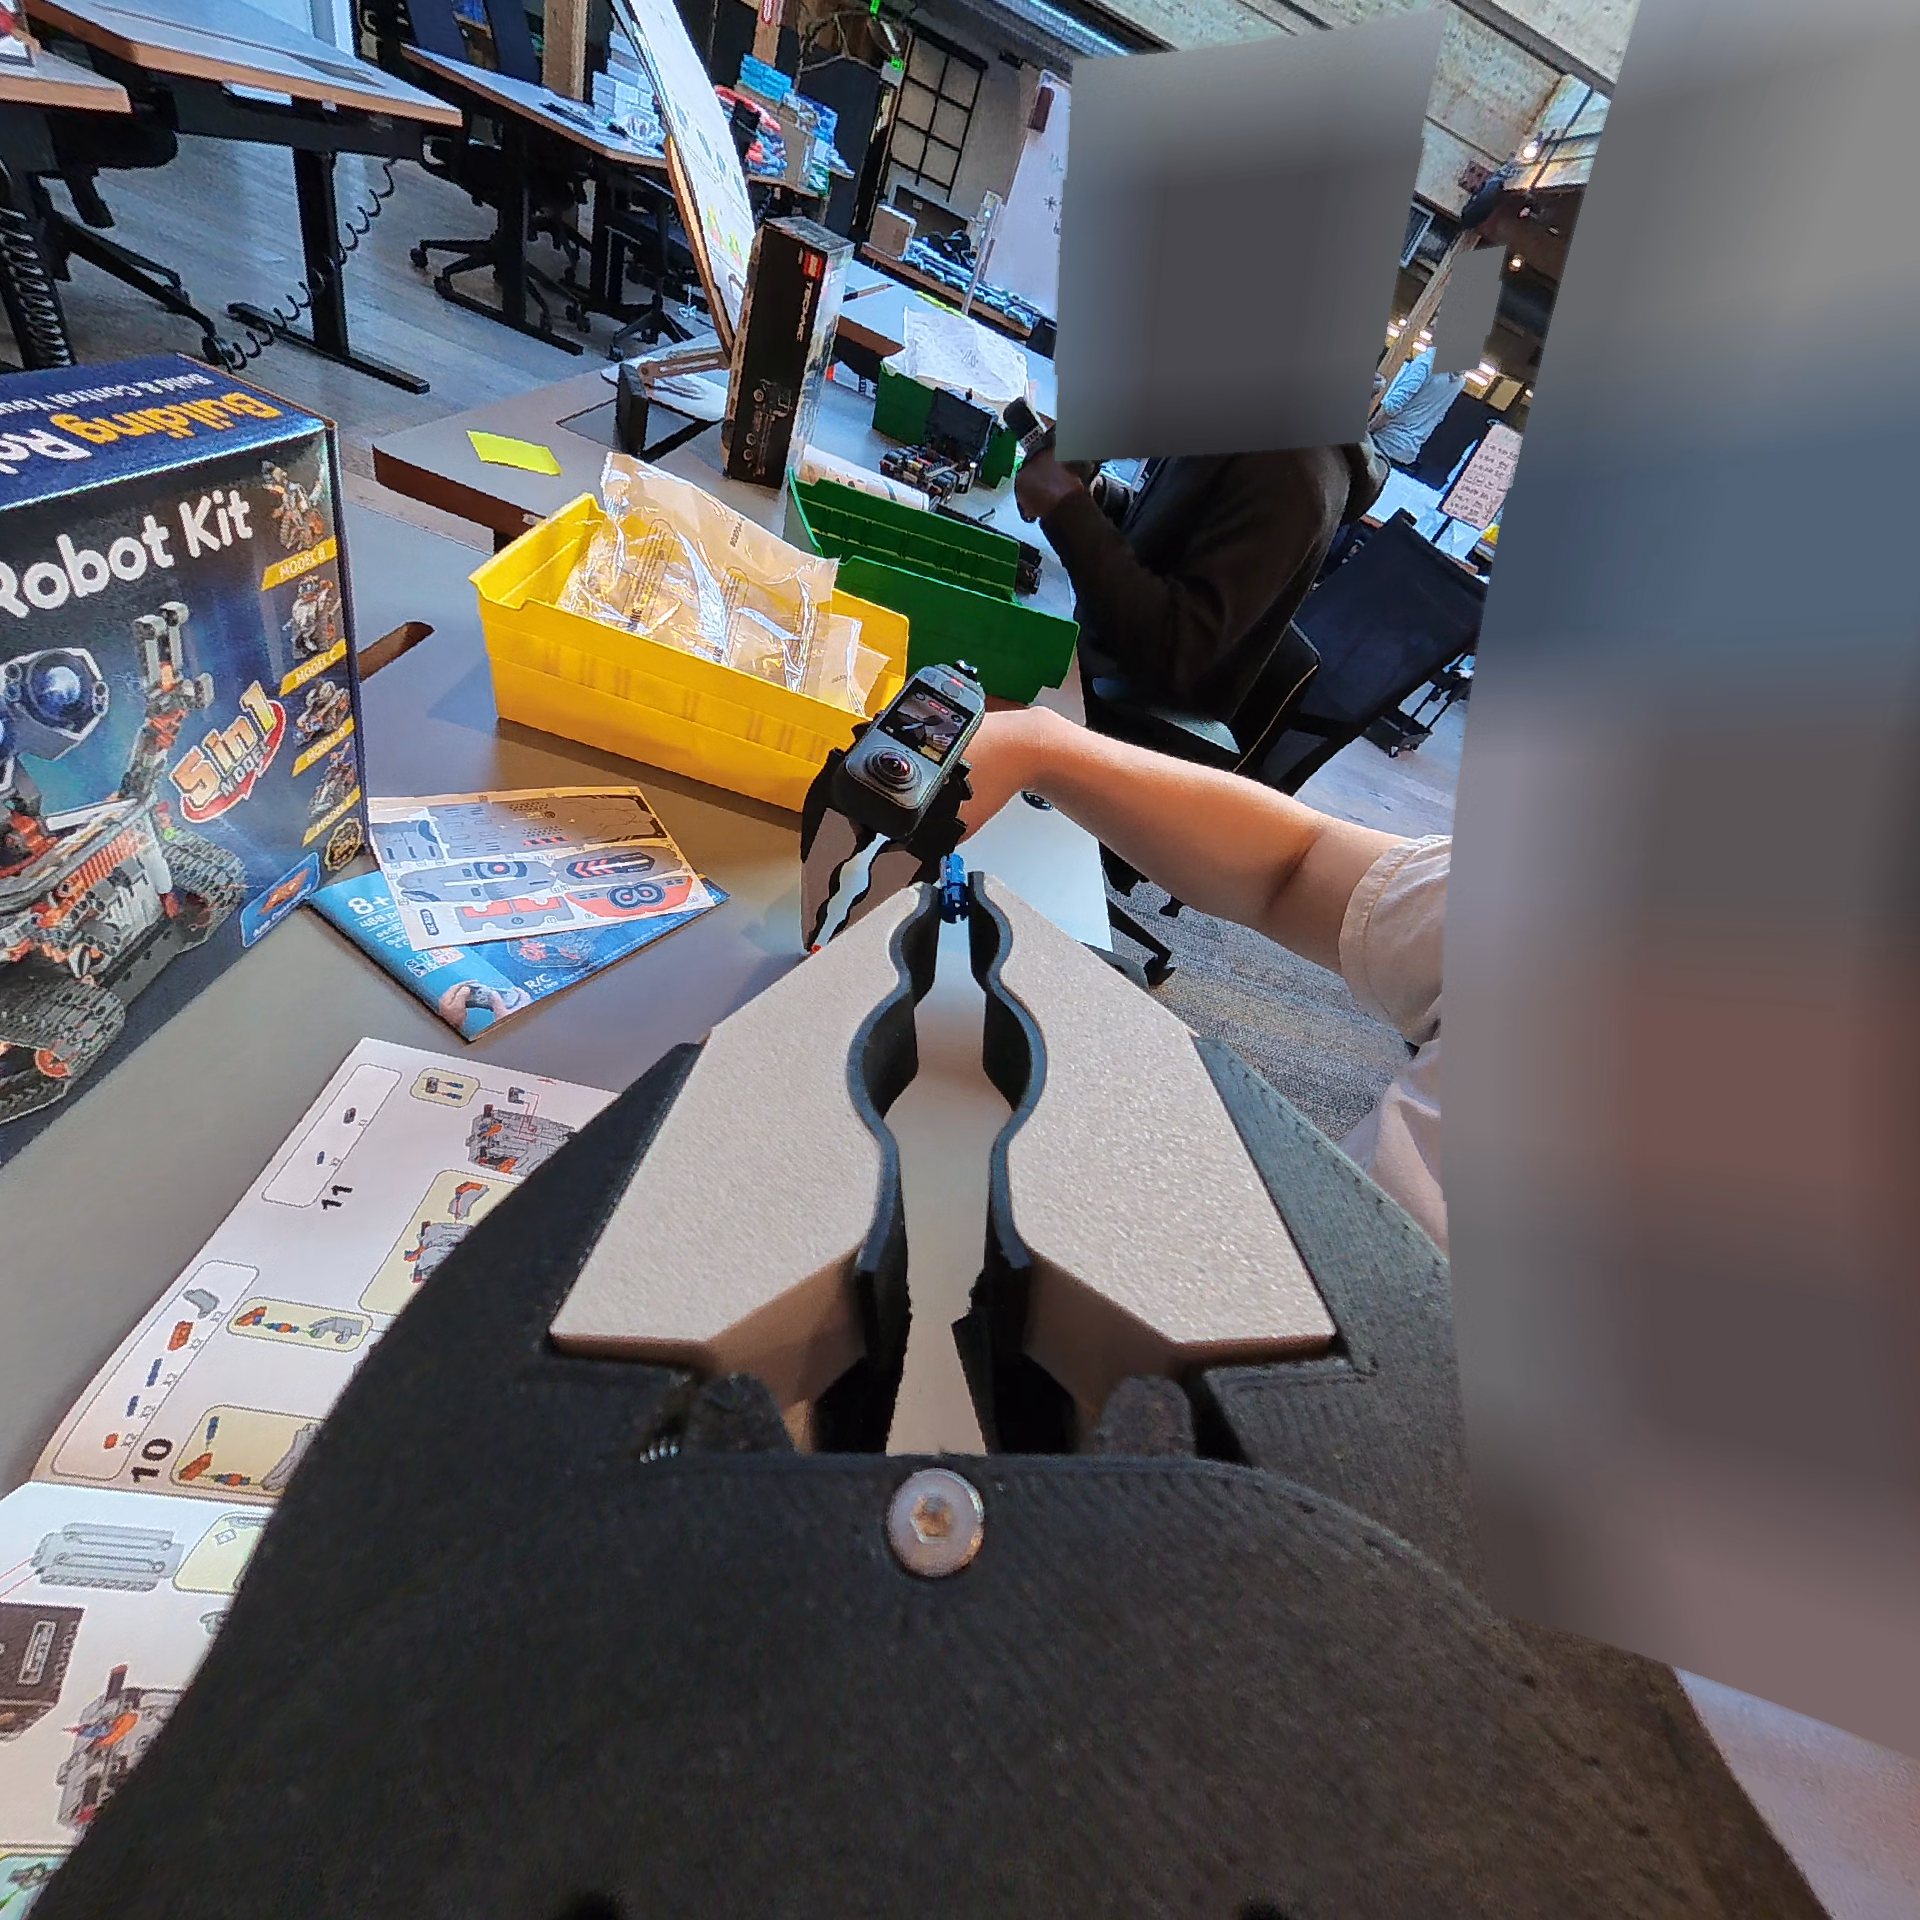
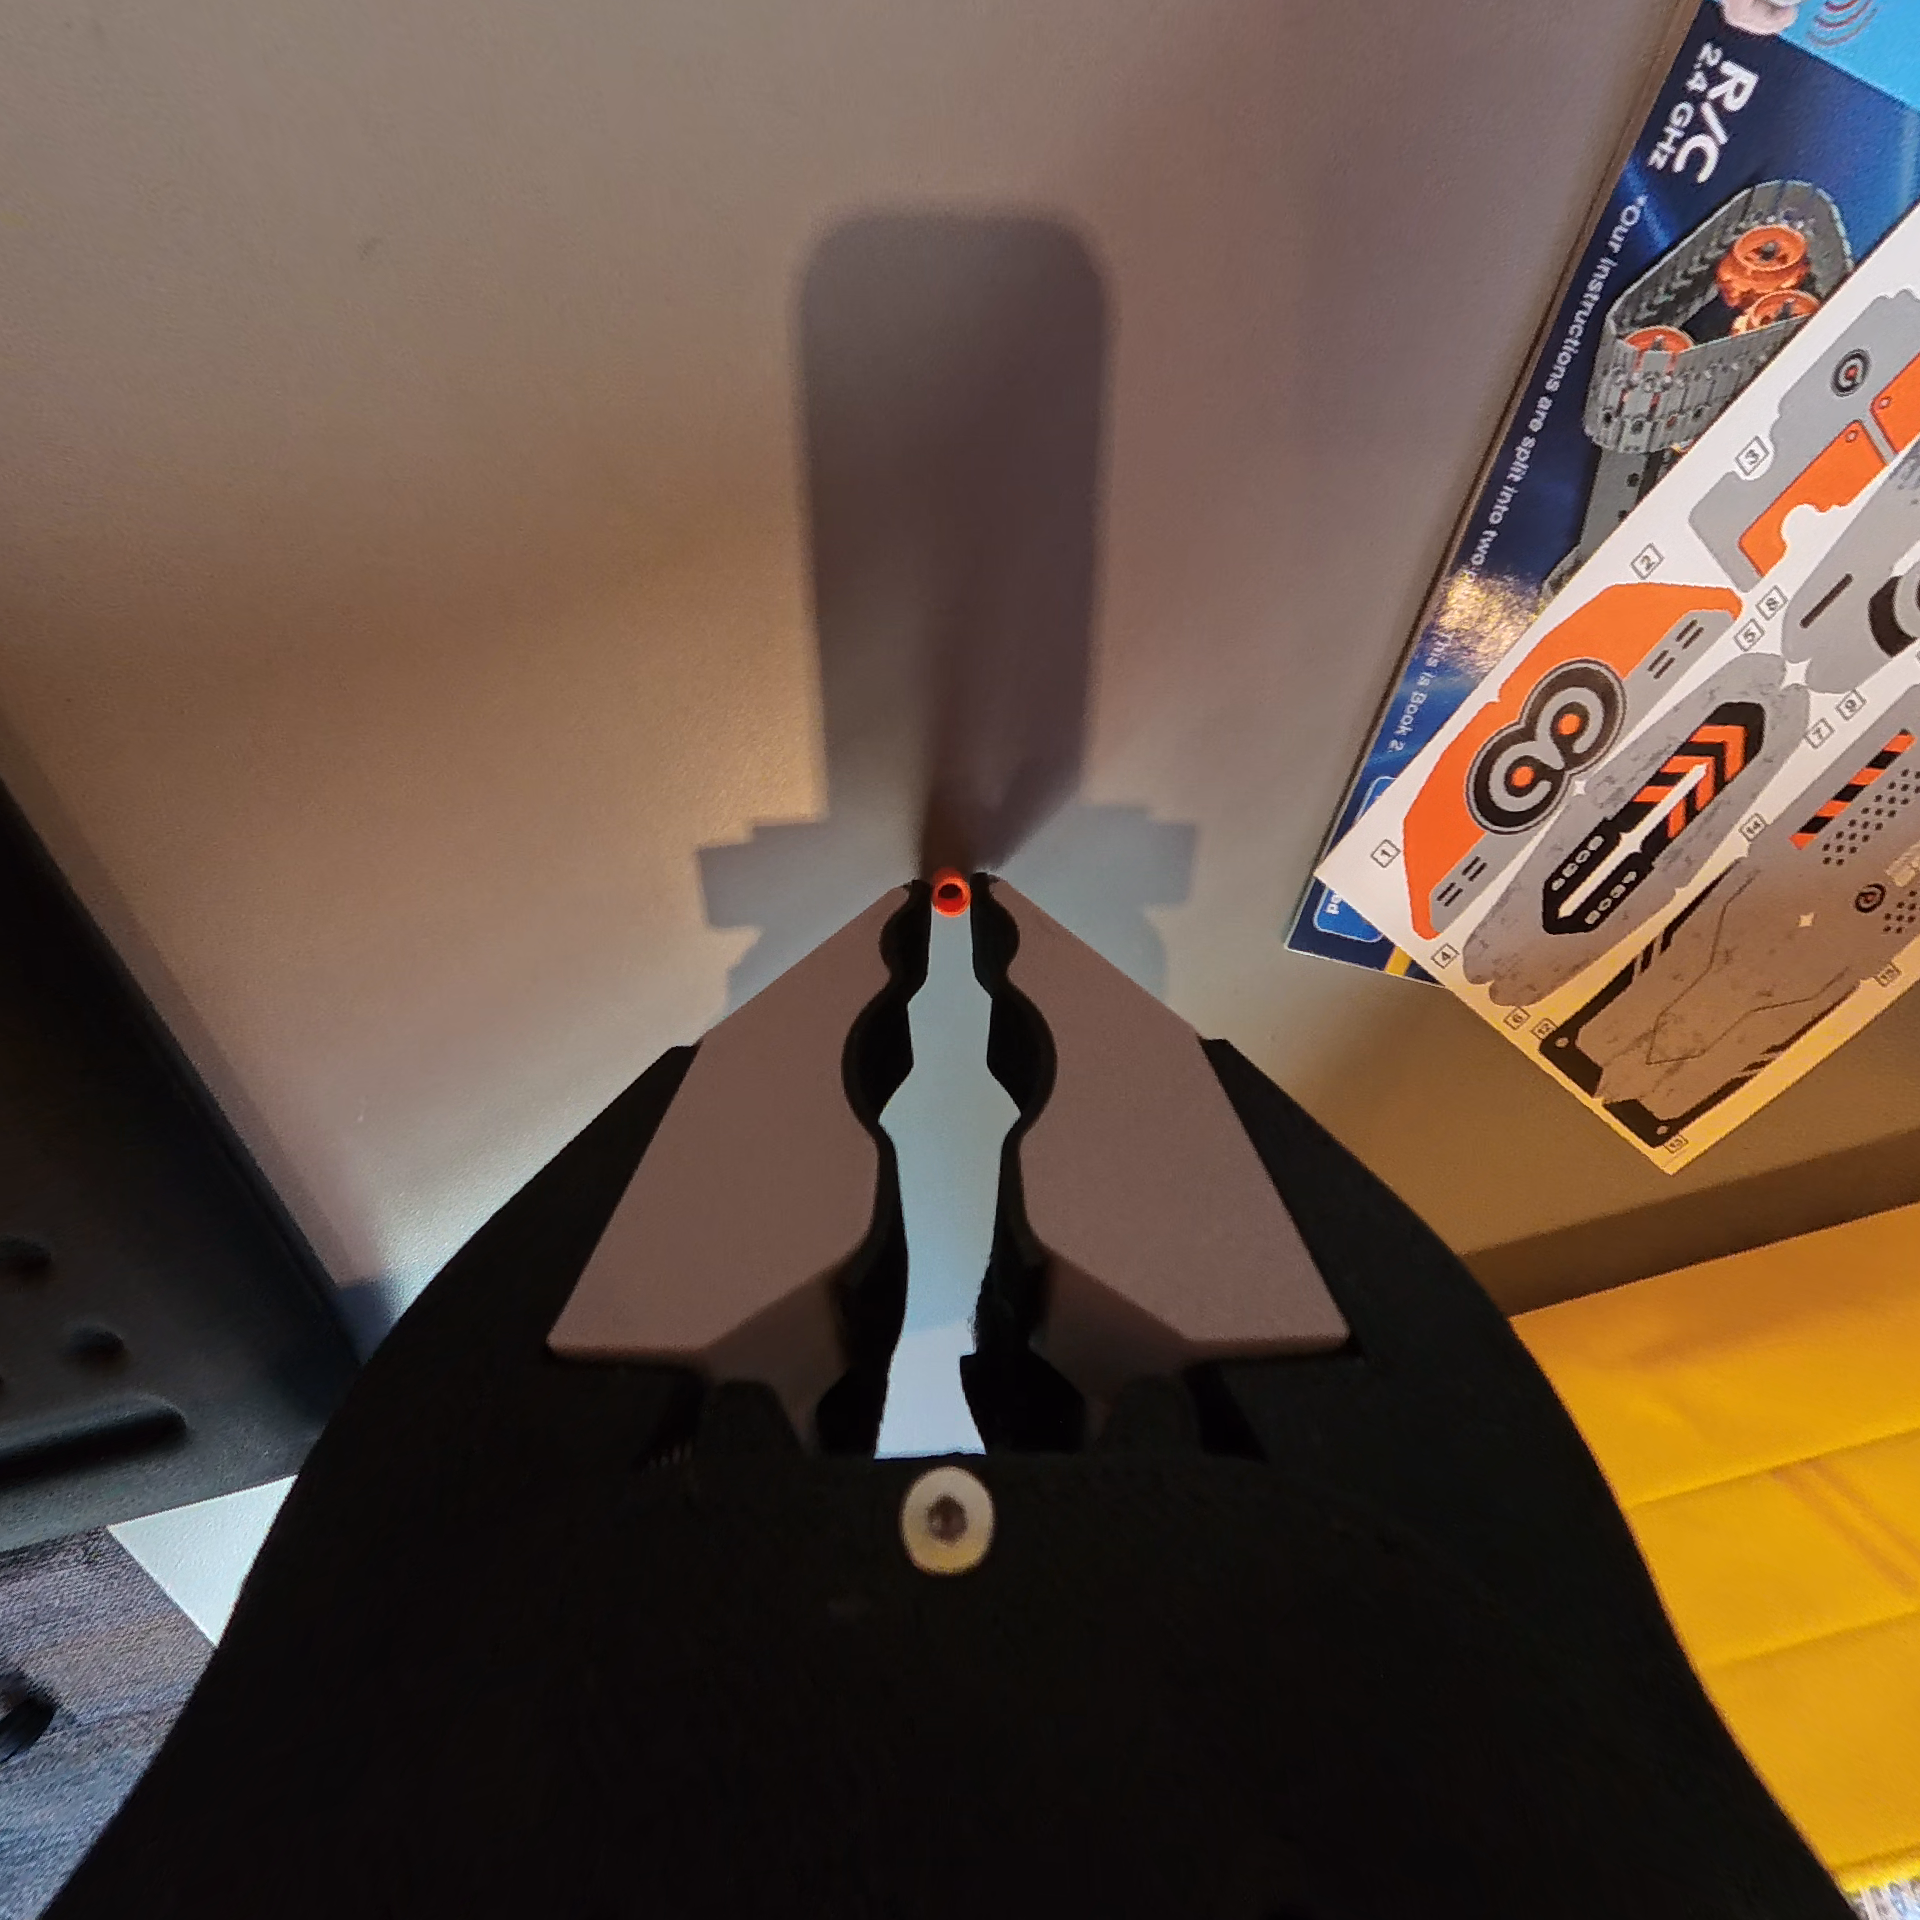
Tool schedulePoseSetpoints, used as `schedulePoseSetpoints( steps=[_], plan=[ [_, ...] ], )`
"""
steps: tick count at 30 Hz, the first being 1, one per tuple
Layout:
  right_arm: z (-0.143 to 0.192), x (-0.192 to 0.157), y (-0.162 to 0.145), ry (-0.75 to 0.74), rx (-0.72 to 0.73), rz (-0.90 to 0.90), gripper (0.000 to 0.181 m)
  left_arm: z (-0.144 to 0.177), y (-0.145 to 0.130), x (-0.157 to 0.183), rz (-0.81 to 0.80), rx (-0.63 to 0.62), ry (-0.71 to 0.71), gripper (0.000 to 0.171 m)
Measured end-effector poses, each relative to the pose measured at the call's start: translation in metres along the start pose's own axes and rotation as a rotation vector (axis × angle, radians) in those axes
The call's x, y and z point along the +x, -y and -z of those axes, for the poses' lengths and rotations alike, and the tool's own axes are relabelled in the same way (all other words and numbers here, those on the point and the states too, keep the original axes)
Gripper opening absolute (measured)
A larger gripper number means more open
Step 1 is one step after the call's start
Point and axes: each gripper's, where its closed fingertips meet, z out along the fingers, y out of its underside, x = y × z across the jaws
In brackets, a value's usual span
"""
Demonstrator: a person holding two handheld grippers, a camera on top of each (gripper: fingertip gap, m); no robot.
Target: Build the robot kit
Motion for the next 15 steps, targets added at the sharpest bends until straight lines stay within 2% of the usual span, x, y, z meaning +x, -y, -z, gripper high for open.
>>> schedulePoseSetpoints(
  steps=[12,15],
  plan=[
    [-0.0022,-0.0019,0.0007,0.02,-0.022,0.013,0.006,-0.0007,-0.0007,-0.0002,0.002,-0.004,0.0,0.003],
    [-0.0006,0.0007,0.0001,-0.016,-0.002,0.032,0.006,-0.0022,-0.0012,-0.0028,0.004,-0.007,0.008,0.003]
  ],
)
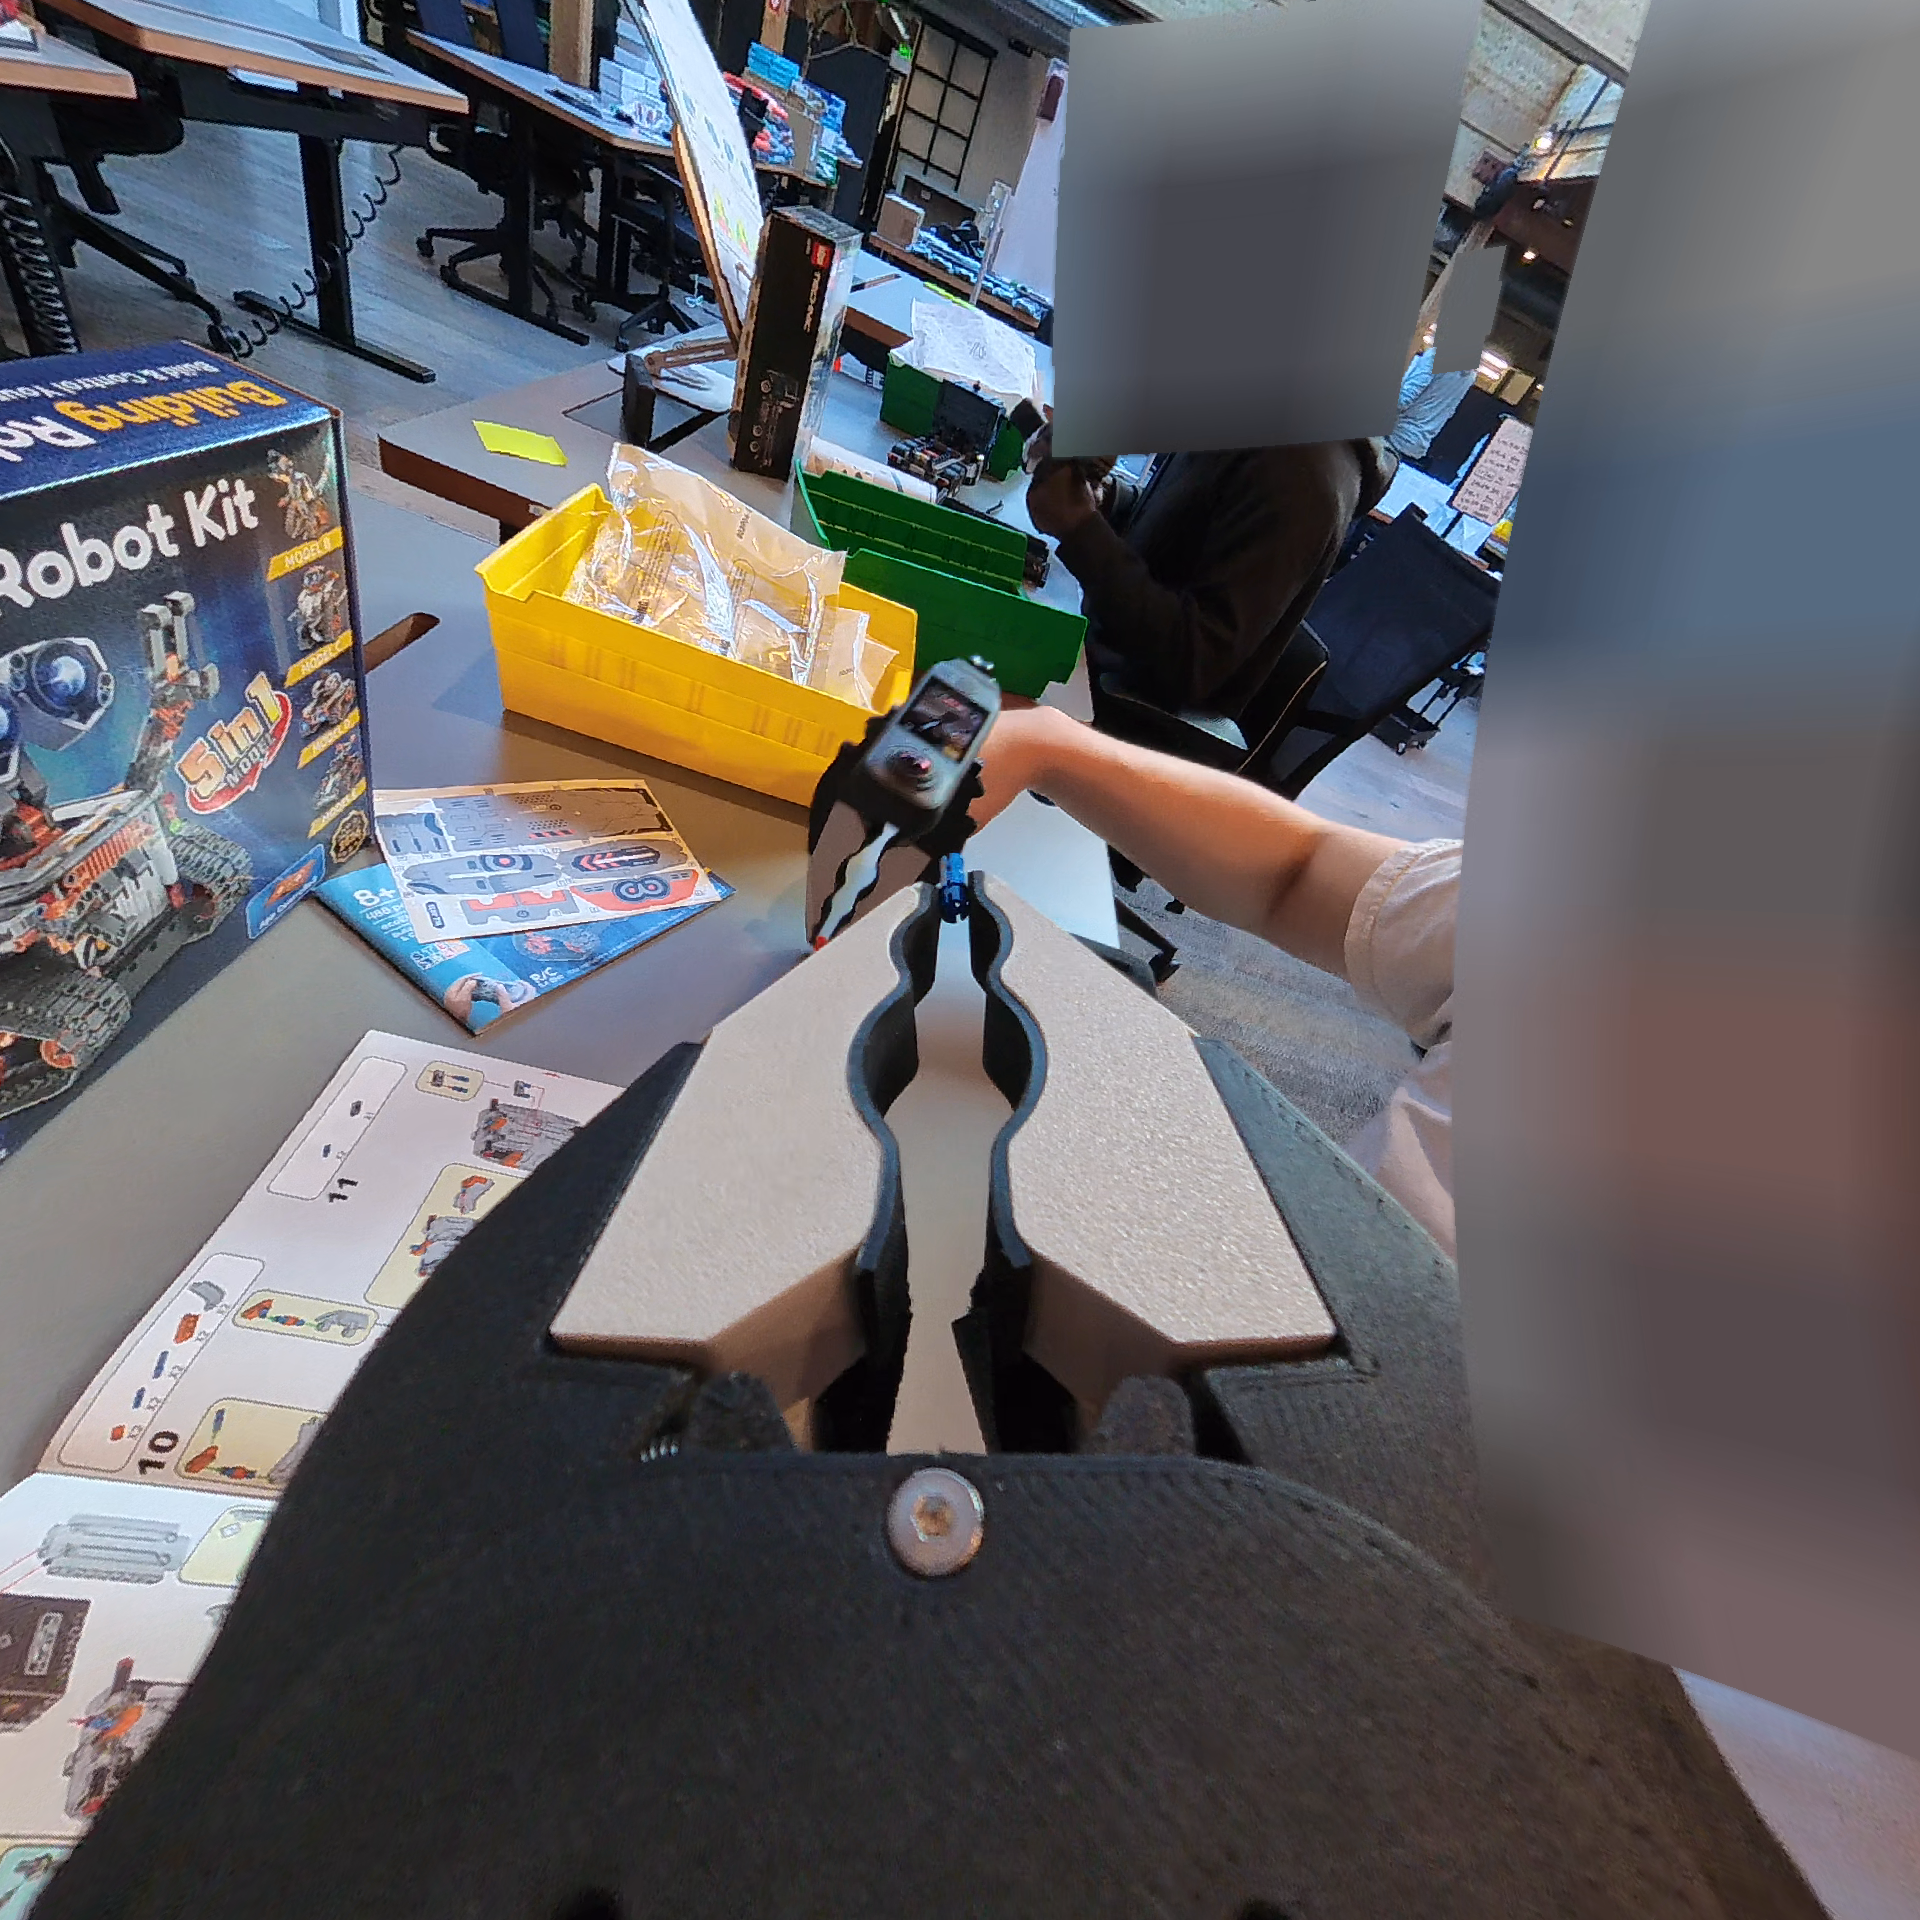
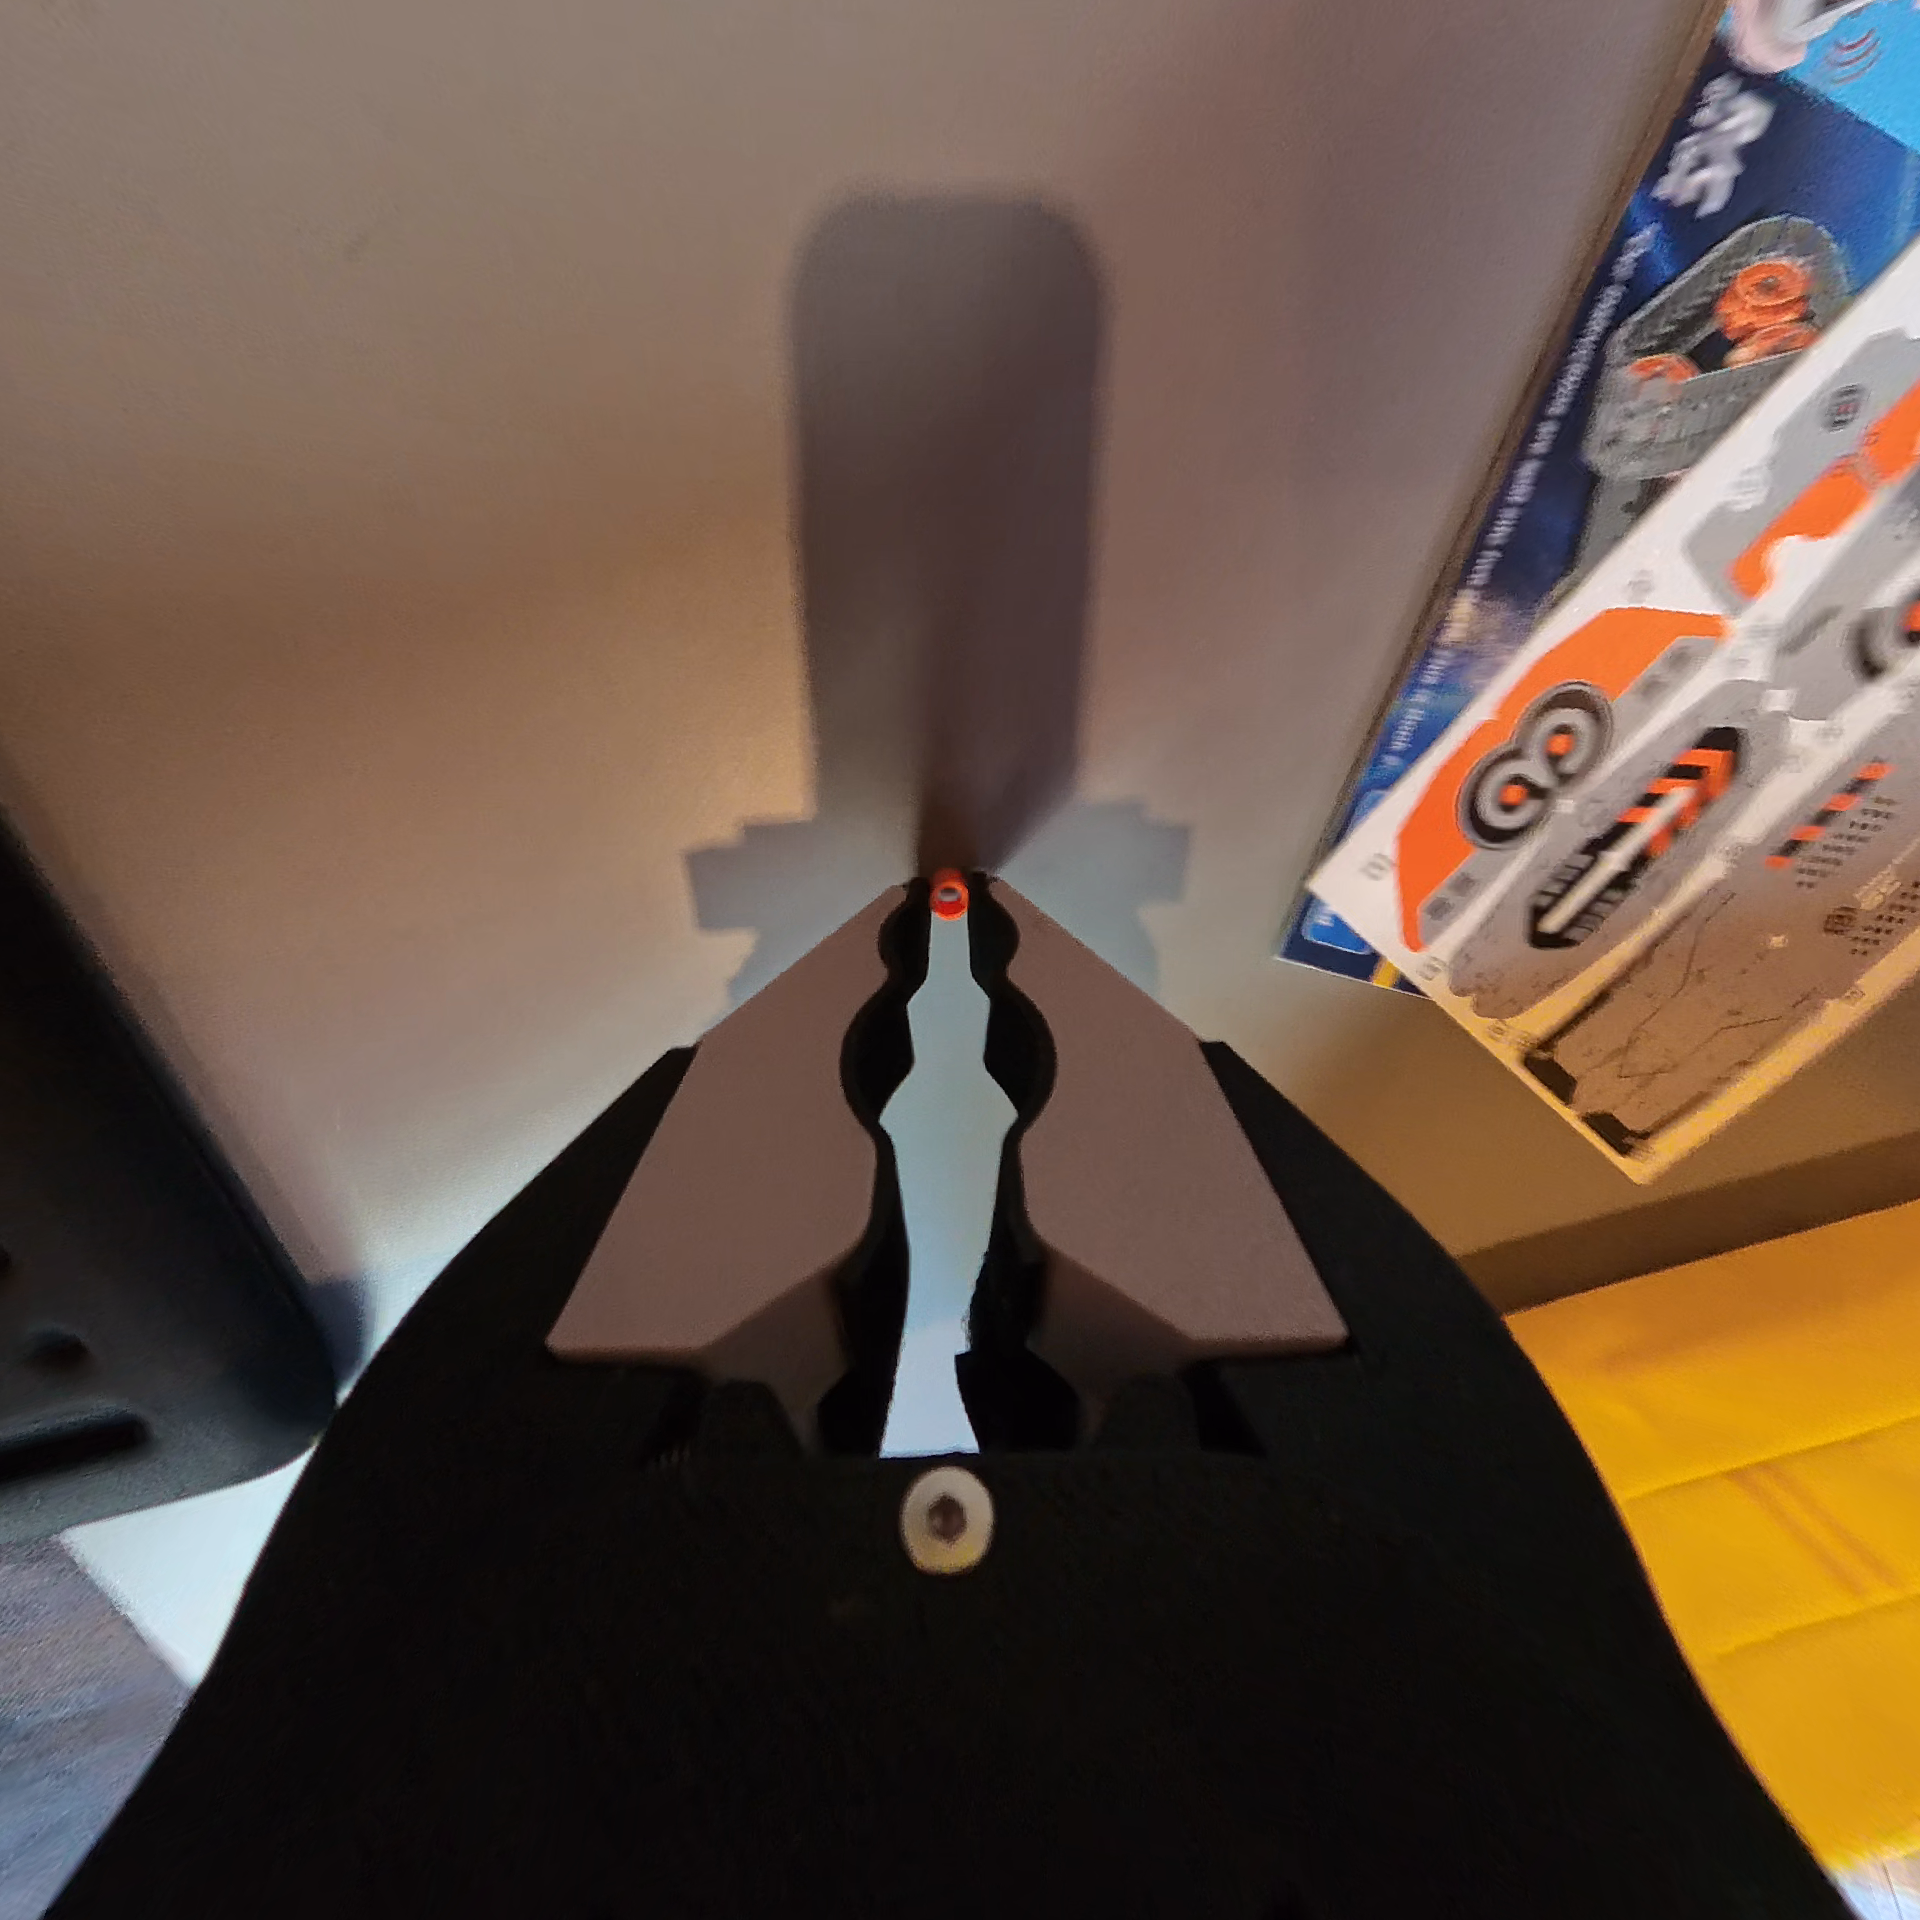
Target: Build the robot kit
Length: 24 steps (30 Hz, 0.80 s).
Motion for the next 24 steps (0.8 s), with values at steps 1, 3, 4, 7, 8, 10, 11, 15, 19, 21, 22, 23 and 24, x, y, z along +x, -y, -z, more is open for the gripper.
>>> schedulePoseSetpoints(
  steps=[1,3,4,7,8,10,11,15,19,21,22,23,24],
  plan=[
    [0.007,0.006,0.006,-0.049,0.058,0.007,0.006,-0.001,0.0,-0.002,0.0,0.001,0.007,0.003],
    [0.044,0.005,0.056,-0.068,0.387,-0.036,0.005,-0.006,0.002,-0.004,0.002,0.012,0.0,0.003],
    [0.069,0.004,0.081,-0.097,0.546,-0.017,0.005,-0.01,0.002,-0.004,0.005,0.009,-0.006,0.003],
    [0.134,-0.002,0.136,-0.235,0.845,0.124,0.005,-0.025,0.001,-0.001,-0.006,0.01,-0.045,0.003],
    [0.152,-0.006,0.152,-0.248,0.924,0.161,0.006,-0.03,0.002,0.002,-0.003,0.02,-0.07,0.003],
    [0.183,-0.014,0.181,-0.255,1.063,0.235,0.006,-0.037,0.005,0.009,0.01,0.042,-0.119,0.003],
    [0.198,-0.016,0.193,-0.275,1.116,0.271,0.005,-0.039,0.007,0.011,0.014,0.053,-0.13,0.003],
    [0.249,-0.024,0.232,-0.372,1.248,0.424,0.006,-0.036,0.019,0.022,-0.021,0.121,-0.142,0.003],
    [0.287,-0.048,0.261,-0.364,1.371,0.558,0.006,-0.026,0.032,0.043,-0.035,0.184,-0.186,0.003],
    [0.295,-0.057,0.267,-0.392,1.427,0.589,0.005,-0.024,0.035,0.051,-0.052,0.197,-0.184,0.003],
    [0.298,-0.058,0.268,-0.436,1.461,0.609,0.005,-0.023,0.036,0.055,-0.06,0.203,-0.188,0.003],
    [0.298,-0.058,0.27,-0.447,1.465,0.619,0.005,-0.023,0.037,0.059,-0.064,0.206,-0.19,0.003],
    [0.296,-0.057,0.27,-0.442,1.452,0.613,0.005,-0.023,0.037,0.062,-0.067,0.207,-0.192,0.003]
  ],
)
